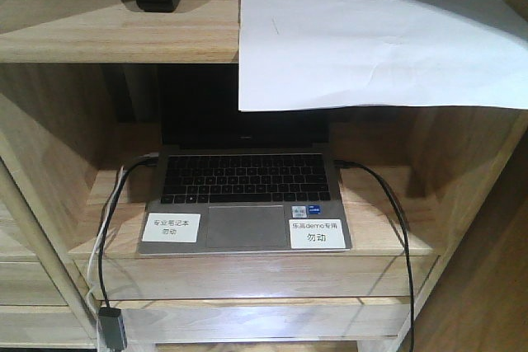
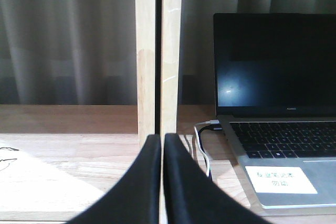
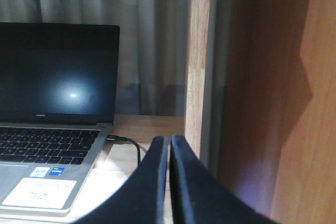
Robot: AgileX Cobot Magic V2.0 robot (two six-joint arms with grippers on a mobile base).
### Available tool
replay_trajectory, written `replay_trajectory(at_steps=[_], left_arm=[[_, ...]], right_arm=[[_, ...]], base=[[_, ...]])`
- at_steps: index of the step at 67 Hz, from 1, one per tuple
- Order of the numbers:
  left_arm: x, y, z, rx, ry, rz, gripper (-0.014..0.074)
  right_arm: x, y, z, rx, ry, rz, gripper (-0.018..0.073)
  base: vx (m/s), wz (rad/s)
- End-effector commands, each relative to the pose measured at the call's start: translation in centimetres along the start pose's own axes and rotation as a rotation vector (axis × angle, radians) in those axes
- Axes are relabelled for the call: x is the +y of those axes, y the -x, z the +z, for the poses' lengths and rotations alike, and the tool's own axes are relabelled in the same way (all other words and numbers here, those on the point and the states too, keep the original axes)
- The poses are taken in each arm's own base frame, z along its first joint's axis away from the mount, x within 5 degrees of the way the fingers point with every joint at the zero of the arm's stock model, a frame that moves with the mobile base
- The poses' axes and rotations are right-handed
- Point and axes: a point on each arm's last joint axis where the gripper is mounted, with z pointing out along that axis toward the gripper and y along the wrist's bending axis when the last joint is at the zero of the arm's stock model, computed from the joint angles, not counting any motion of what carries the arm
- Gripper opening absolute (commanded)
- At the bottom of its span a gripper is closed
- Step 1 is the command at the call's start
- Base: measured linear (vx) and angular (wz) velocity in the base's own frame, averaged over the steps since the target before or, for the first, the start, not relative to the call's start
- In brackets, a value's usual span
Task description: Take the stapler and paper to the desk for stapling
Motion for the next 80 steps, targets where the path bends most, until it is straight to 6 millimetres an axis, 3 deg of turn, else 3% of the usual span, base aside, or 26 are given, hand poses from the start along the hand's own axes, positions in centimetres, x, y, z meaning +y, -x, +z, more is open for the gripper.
replay_trajectory(at_steps=[1,47,73,80], left_arm=[[0.0,-0.2,0.0,-0.061,-0.008,-0.014,-0.0007],[0.0,-0.1,0.0,-0.067,-0.009,-0.014,-0.0007],[-0.2,3.6,-1.0,-0.46,-0.033,-0.014,-0.0007],[-0.3,4.7,-1.3,-0.482,-0.034,-0.014,-0.0007]], right_arm=[[0.0,0.6,-0.1,-0.086,-0.004,-0.012,-0.0009],[0.0,0.6,-0.1,-0.086,-0.004,-0.012,-0.0009],[0.0,0.6,-0.1,-0.086,-0.004,-0.012,-0.0009],[0.0,0.6,-0.1,-0.086,-0.004,-0.012,-0.0009]], base=[[0.0,0.0],[0.0,0.0],[0.0,0.0],[0.0,0.0]])
